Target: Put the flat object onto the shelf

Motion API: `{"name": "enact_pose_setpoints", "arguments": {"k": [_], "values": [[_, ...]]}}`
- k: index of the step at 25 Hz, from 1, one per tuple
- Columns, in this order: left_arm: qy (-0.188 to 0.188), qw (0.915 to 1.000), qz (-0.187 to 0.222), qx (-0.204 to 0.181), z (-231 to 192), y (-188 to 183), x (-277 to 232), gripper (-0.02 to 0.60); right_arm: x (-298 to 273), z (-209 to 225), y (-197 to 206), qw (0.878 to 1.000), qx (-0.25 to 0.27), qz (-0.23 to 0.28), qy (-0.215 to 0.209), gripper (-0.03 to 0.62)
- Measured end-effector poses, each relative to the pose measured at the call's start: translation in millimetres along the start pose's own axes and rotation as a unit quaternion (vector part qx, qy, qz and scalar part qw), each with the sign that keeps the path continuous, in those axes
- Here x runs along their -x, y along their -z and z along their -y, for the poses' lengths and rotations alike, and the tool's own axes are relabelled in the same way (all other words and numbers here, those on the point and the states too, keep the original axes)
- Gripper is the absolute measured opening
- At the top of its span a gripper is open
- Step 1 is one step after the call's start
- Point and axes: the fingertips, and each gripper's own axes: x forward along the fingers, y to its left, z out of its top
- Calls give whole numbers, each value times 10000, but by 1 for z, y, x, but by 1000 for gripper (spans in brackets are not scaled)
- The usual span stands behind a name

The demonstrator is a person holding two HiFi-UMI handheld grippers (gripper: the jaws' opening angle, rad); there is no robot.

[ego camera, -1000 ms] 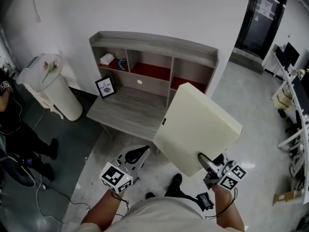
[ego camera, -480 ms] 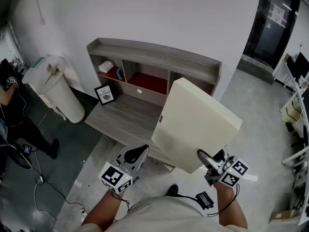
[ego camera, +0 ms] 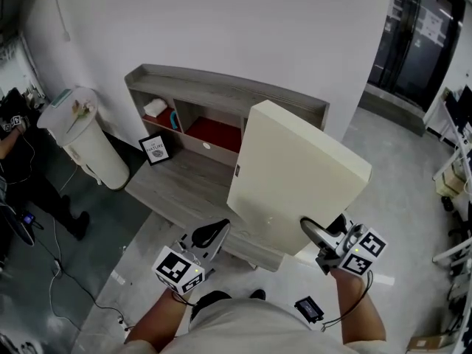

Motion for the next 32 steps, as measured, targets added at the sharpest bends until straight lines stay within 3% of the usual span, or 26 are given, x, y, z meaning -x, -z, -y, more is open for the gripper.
{"name": "enact_pose_setpoints", "arguments": {"k": [9,14,23,32], "values": [[87,9999,19,-119,-9,-3,-30,12,-9,24,-24,9999,-24,114,-69,288],[169,9997,54,-162,-25,-17,-48,12,-21,37,-49,9996,255,76,-18,288],[309,9972,75,-681,-86,-39,-75,12,-63,65,-89,9975,699,64,99,288],[572,9951,235,-776,-153,-65,-109,12,-126,91,-130,9937,1114,108,116,288]]}}
